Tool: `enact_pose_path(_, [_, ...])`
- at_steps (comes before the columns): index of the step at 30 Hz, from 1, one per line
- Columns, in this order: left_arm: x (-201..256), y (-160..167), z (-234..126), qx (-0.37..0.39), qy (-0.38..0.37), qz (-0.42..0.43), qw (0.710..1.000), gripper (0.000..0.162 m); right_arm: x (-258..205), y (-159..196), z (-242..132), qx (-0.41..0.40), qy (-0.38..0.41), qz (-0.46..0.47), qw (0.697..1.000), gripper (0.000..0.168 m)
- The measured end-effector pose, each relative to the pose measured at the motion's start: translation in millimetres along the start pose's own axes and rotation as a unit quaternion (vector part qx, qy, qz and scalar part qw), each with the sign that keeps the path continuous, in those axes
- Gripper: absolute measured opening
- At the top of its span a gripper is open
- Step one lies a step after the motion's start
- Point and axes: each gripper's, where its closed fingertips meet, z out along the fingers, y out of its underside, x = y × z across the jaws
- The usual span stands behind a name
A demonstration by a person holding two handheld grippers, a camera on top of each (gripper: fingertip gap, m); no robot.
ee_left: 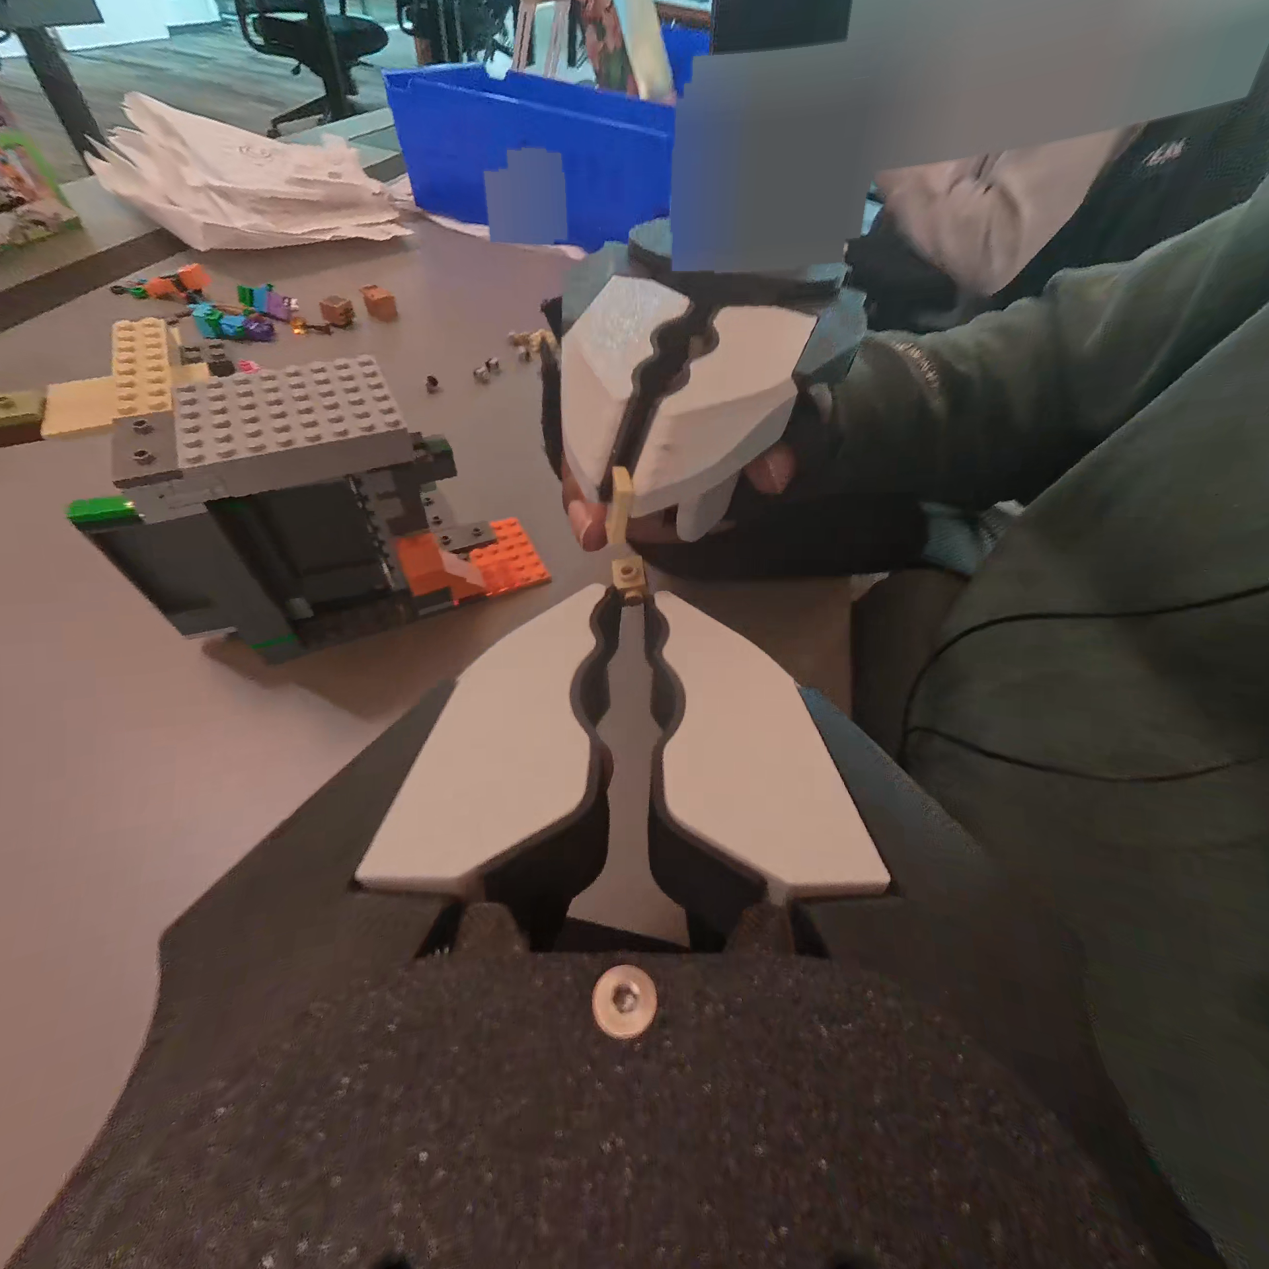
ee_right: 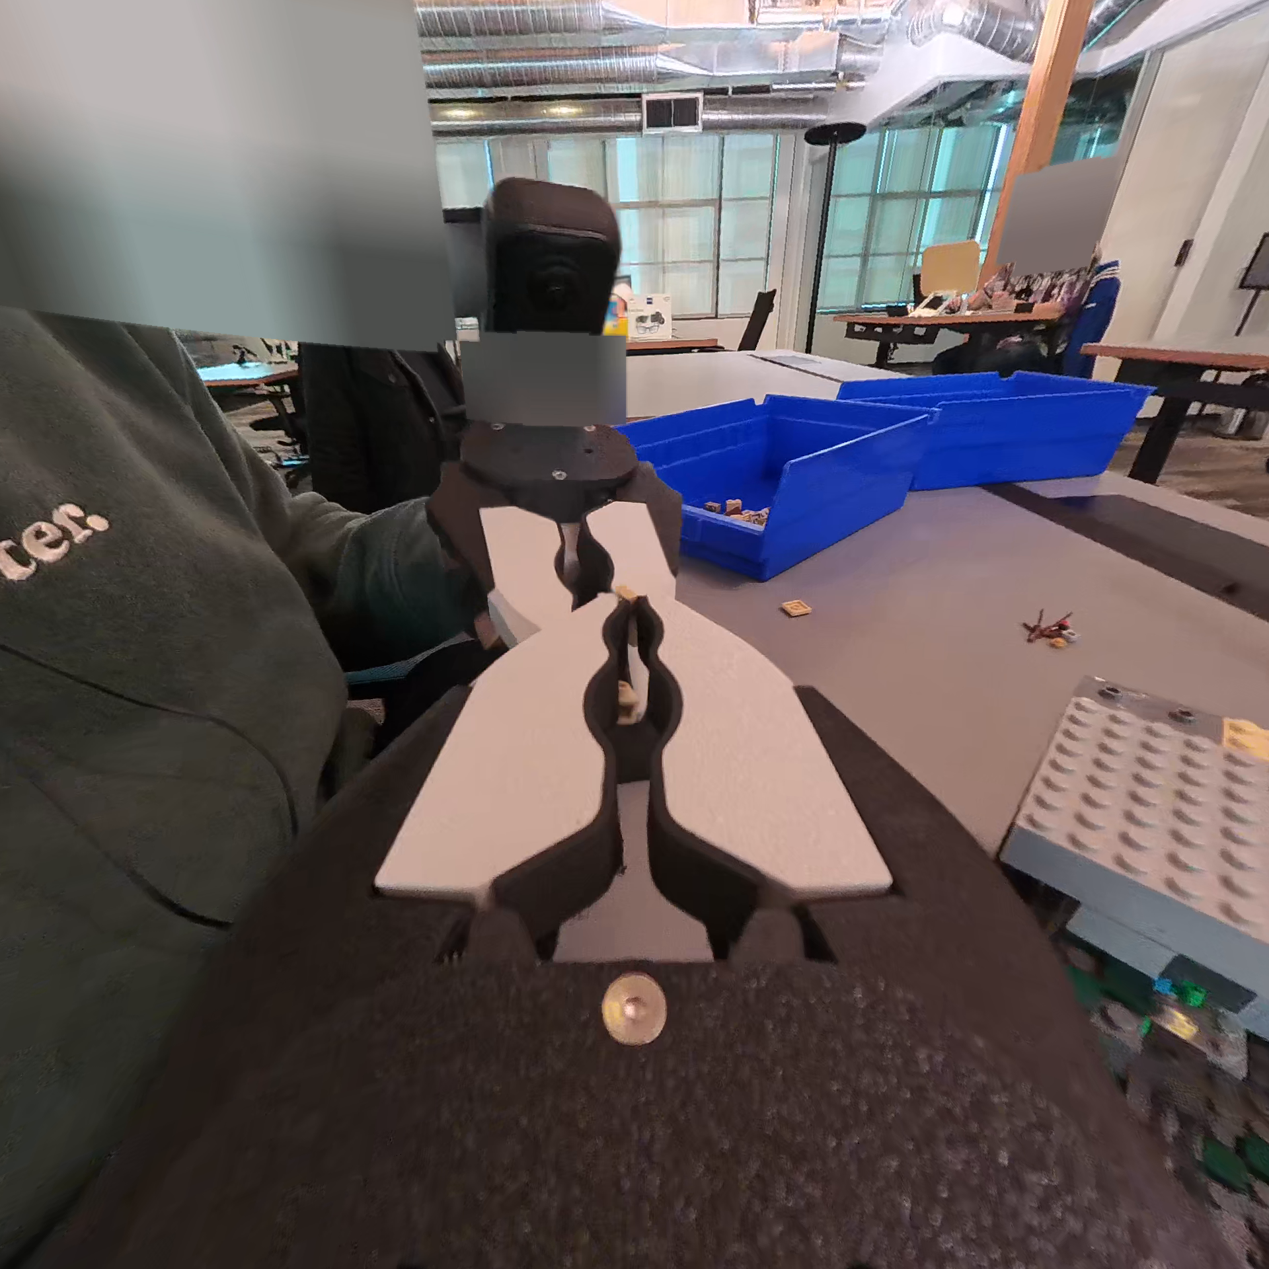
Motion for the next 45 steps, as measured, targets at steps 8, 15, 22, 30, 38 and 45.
enact_pose_path(8, [-25.8,23.3,-4.6,-0.063,-0.085,0.046,0.993,0.007,21.0,50.9,-10.6,-0.194,0.044,-0.077,0.977,0.002])
enact_pose_path(15, [-34.8,37.5,-8.2,-0.097,-0.109,0.056,0.988,0.008,16.5,79.9,-9.5,-0.274,0.032,-0.108,0.955,0.019])
enact_pose_path(22, [-27.7,39.7,-0.1,-0.096,-0.096,0.065,0.989,0.009,3.4,74.9,-5.6,-0.254,-0.001,-0.082,0.964,0.033])
enact_pose_path(30, [-25.4,40.0,9.8,-0.098,-0.095,0.053,0.989,0.009,-0.3,69.7,-0.6,-0.234,-0.001,-0.071,0.969,0.037])
enact_pose_path(38, [-32.3,41.3,7.0,-0.105,-0.112,0.053,0.987,0.008,7.4,51.2,-5.9,-0.187,0.015,-0.055,0.981,0.039])
enact_pose_path(45, [-63.7,30.7,-32.9,-0.104,-0.197,0.075,0.972,0.008,24.8,47.6,-20.1,-0.188,0.062,-0.068,0.978,0.036])
